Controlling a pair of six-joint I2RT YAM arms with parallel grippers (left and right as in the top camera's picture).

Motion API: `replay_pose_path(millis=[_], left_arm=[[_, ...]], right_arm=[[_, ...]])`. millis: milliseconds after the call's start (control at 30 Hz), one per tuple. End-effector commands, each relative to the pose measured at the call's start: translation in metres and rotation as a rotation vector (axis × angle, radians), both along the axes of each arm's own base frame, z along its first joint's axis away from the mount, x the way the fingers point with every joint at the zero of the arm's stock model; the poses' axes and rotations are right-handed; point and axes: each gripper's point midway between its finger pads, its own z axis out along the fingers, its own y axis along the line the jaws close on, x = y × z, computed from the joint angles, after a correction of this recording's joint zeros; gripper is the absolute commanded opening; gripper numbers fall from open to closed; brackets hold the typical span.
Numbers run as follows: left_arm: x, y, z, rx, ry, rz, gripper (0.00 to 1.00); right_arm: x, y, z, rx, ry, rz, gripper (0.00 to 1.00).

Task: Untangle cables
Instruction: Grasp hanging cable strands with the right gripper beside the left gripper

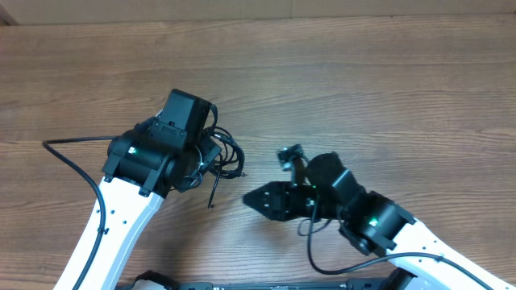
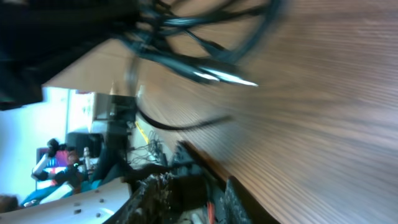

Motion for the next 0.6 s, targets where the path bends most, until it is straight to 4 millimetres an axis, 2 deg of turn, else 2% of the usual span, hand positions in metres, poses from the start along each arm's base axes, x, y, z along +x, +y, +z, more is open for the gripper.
replay_pose_path(millis=[0, 133, 233, 433, 567], left_arm=[[0.002, 0.002, 0.006, -0.023, -0.01, 0.107, 0.05], [-0.005, 0.002, 0.003, -0.068, 0.032, 0.223, 0.05], [-0.01, 0.0, 0.001, -0.103, 0.066, 0.288, 0.05], [-0.014, 0.0, 0.0, -0.119, 0.09, 0.347, 0.04], [-0.015, 0.0, 0.0, -0.131, 0.096, 0.386, 0.05]], right_arm=[[0.0, 0.018, 0.011, 0.047, -0.054, 0.025, 0.39], [0.012, 0.024, 0.001, 0.013, -0.085, -0.035, 0.48], [0.019, 0.026, -0.004, 0.0, -0.095, -0.059, 0.49], [0.013, 0.039, 0.004, 0.045, -0.126, -0.023, 0.5], [0.006, 0.044, 0.002, 0.032, -0.169, 0.019, 0.51]])
